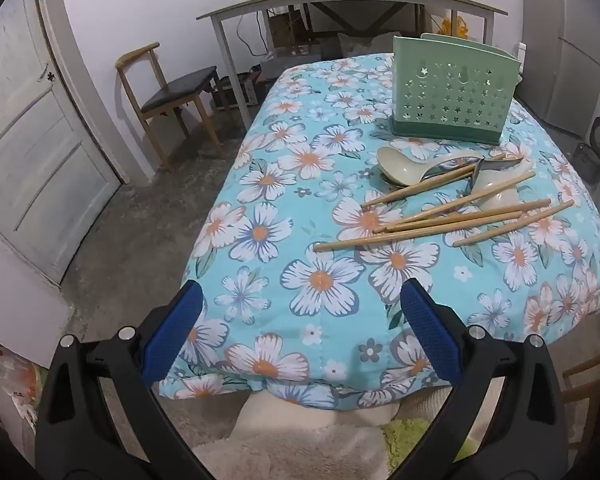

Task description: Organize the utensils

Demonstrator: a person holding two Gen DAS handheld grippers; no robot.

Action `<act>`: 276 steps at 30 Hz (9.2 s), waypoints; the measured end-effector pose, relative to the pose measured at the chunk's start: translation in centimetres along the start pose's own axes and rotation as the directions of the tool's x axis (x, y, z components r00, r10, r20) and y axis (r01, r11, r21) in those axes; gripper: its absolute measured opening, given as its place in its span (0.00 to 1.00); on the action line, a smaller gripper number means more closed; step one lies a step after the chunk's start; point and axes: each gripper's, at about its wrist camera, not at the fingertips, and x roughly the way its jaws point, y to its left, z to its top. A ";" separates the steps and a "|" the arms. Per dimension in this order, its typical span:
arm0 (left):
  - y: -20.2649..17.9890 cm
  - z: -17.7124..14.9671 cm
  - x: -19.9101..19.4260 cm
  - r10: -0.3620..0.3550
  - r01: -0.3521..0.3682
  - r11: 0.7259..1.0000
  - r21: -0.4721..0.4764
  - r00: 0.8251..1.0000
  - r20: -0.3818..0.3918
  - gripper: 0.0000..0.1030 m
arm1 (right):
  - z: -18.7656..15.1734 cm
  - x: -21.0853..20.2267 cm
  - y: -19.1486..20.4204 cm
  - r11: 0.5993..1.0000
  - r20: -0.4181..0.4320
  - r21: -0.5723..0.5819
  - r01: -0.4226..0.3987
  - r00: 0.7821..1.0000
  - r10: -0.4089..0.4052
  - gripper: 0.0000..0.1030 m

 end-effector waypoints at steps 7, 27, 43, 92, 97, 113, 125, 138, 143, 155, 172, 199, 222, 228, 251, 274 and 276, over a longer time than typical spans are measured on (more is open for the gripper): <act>0.0 -0.2 0.1 -0.002 0.002 1.000 0.002 1.000 0.000 0.93 | 0.1 -0.2 0.1 1.000 0.004 -0.003 0.001 1.000 -0.001 0.94; 0.0 0.0 -0.1 -0.003 0.003 1.000 0.002 1.000 0.000 0.93 | 0.5 -0.3 0.0 1.000 0.007 -0.001 -0.006 1.000 0.006 0.94; 0.0 0.1 -0.1 -0.001 0.001 1.000 0.004 1.000 -0.002 0.93 | 0.2 -0.4 0.0 1.000 0.009 -0.002 -0.007 1.000 0.007 0.94; 0.2 2.0 3.5 -0.102 0.104 0.993 0.048 0.993 -0.056 0.93 | 3.5 2.8 0.2 0.999 0.005 0.042 0.018 1.000 -0.019 0.94; 1.6 2.9 4.3 -0.162 0.163 0.987 0.007 0.984 -0.067 0.93 | 4.7 3.8 1.1 0.999 0.022 0.050 0.003 1.000 -0.004 0.94; 3.5 6.8 9.0 -0.582 0.575 0.812 -0.101 0.810 -0.074 0.93 | 7.0 8.1 5.7 0.997 0.021 0.004 -0.081 0.996 0.081 0.94; -0.3 11.0 13.7 -0.502 0.502 0.860 0.094 0.865 -0.028 0.91 | 7.5 10.9 6.3 0.981 -0.013 -0.011 -0.192 0.981 0.192 0.90; -2.4 10.7 17.6 -0.540 0.556 0.830 0.054 0.823 -0.176 0.25 | 6.9 12.6 5.7 0.964 -0.044 0.020 -0.263 0.964 0.264 0.81; -2.7 10.8 17.4 -0.547 0.564 0.824 0.055 0.817 -0.184 0.08 | 6.7 12.5 5.5 0.961 -0.046 0.034 -0.274 0.960 0.275 0.77; -0.1 12.0 15.3 -0.536 0.537 0.843 -0.014 0.840 -0.085 0.02 | 6.7 10.8 6.1 0.951 -0.014 0.000 -0.311 0.950 0.311 0.66; 5.9 12.0 14.5 -0.451 0.449 0.883 -0.137 0.892 0.023 0.02 | 7.9 13.6 18.3 0.814 -0.109 -0.398 -0.423 0.903 0.416 0.56; 8.6 12.6 13.7 -0.413 0.424 0.893 -0.150 0.906 0.095 0.02 | 11.4 10.3 15.5 0.904 -0.026 -0.317 -0.288 0.955 0.296 0.04; 7.5 20.6 4.4 -0.345 0.322 0.939 0.124 0.877 0.334 0.02 | 17.1 4.6 1.6 0.907 0.223 0.041 -0.418 0.889 0.400 0.03; 4.3 23.4 4.5 -0.276 0.183 0.941 0.284 0.902 0.333 0.03 | 17.7 3.0 0.2 0.902 0.277 0.040 -0.430 0.872 0.403 0.03; -6.3 27.0 8.0 -0.285 0.103 0.782 0.615 0.936 0.205 0.07 | 23.3 -0.2 -3.7 0.910 0.444 0.007 -0.414 0.817 0.368 0.03; 0.1 25.6 8.7 -0.490 0.445 0.867 0.225 0.846 0.212 0.61 | 29.0 7.2 -4.5 0.724 0.428 0.096 -0.683 0.685 0.590 0.03; 0.8 24.5 9.4 -0.485 0.452 0.871 0.193 0.854 0.189 0.62 | 28.9 7.4 -4.5 0.708 0.429 0.099 -0.699 0.672 0.603 0.03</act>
